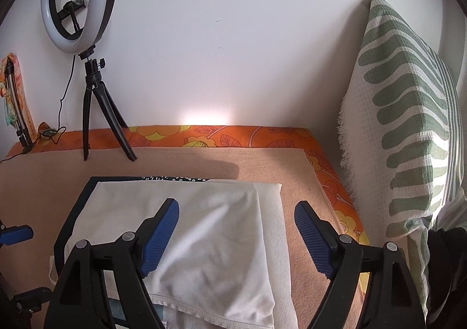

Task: Fold small clothes

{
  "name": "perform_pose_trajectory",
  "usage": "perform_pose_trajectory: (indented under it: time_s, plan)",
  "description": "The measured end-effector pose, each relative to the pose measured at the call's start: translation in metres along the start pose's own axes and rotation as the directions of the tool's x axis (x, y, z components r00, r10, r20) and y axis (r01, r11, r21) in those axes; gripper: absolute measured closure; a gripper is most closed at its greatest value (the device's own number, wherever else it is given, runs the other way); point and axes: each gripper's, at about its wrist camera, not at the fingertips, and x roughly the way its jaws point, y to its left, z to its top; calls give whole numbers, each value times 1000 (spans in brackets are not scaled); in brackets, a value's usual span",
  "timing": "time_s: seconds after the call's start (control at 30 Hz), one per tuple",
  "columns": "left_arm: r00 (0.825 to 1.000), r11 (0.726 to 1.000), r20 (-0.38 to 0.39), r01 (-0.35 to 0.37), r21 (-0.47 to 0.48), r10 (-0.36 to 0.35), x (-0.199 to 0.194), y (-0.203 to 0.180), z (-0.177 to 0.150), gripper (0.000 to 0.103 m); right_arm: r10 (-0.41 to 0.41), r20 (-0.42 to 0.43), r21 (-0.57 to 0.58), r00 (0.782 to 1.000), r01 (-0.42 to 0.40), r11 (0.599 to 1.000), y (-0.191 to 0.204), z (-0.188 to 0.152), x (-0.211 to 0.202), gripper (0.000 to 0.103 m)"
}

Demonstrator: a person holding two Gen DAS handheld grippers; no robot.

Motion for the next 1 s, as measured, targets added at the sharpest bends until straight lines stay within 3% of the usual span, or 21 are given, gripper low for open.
perform_pose_trajectory:
  time_s: [0.27, 0.4, 0.57, 0.7, 1.0]
  plan:
    - [999, 1000, 37, -15, 2, 15, -44, -3, 2, 22, -7, 1, 30, 1000, 7, 1000, 19, -14, -41, 18]
    - [998, 1000, 58, -28, 6, 28, -70, -5, -4, 22, -4, 30, 70, 1000, 2, 998, 30, -22, -73, 5]
    - [996, 999, 84, -38, 10, 37, -105, -5, -15, 22, 11, 49, 97, 999, -16, 995, 47, -35, -112, 3]
    - [994, 999, 104, -40, 4, 40, -132, -2, -27, 21, -40, 74, 79, 996, 34, 996, 68, -50, -144, 0]
    - [987, 997, 143, -74, 12, 72, -183, 6, -60, 19, -45, 91, 110, 995, 35, 993, 111, -90, -192, 0]
